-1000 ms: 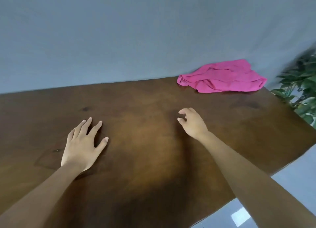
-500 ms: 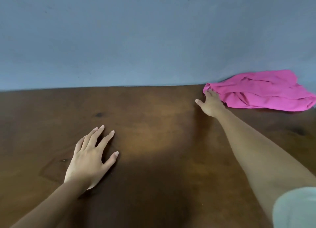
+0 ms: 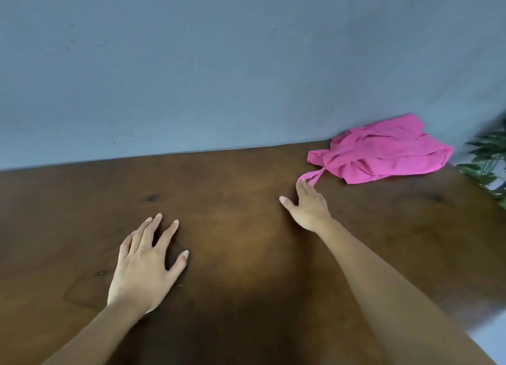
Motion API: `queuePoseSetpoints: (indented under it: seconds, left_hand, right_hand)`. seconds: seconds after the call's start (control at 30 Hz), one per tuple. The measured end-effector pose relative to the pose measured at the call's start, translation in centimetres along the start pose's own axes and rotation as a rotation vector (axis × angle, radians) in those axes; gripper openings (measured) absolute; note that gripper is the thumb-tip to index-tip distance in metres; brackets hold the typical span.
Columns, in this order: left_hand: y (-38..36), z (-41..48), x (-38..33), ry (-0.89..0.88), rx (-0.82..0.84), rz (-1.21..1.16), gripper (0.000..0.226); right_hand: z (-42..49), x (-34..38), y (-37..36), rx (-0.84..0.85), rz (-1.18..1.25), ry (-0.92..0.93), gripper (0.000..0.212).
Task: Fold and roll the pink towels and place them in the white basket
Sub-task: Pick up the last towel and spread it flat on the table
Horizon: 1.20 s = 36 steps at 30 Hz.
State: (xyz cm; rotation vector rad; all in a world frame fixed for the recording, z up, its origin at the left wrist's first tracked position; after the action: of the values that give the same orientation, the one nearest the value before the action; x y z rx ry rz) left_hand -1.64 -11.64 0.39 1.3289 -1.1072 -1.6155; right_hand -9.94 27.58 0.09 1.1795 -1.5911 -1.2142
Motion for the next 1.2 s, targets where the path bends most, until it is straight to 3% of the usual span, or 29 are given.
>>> queuePoseSetpoints:
  seconds: [0.63, 0.97, 1.1, 1.2]
  left_hand:
    - [-0.2, 0.0, -0.5, -0.069, 0.002, -0.014, 0.067]
    - [-1.0, 0.1, -0.3, -0.073, 0.112, -0.023, 0.067]
    - [1.3, -0.1, -3.4, -0.128, 0.023, -0.162, 0.044]
    - [1.5, -1.2, -8.2, -0.219, 0.063, -0.349, 0.026]
  right_hand:
    - [-27.7, 13.8, -5.9, -0.066, 0.028, 0.088, 0.078]
    - [-32.2, 15.4, -6.1, -0.122, -0.027, 0.092, 0.071]
    - [-32.1, 12.7, -4.6, -0.171, -0.001, 0.085, 0.066]
    - [-31.8, 9.8, -3.4, -0.198, 0.000, 0.056, 0.068]
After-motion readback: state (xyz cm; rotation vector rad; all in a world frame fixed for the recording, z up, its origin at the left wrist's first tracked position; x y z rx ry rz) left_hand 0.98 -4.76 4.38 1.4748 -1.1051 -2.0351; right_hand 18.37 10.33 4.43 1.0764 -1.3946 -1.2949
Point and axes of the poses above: each hand's wrist, its own z-axis towards the middle knuckle, its own y-axis out of the back of the hand, x = y × z, the point moved 9 cm from there along z, towards the middle knuckle, and after that the axes turned 7 degrees about -z, right-handed, at the moved point
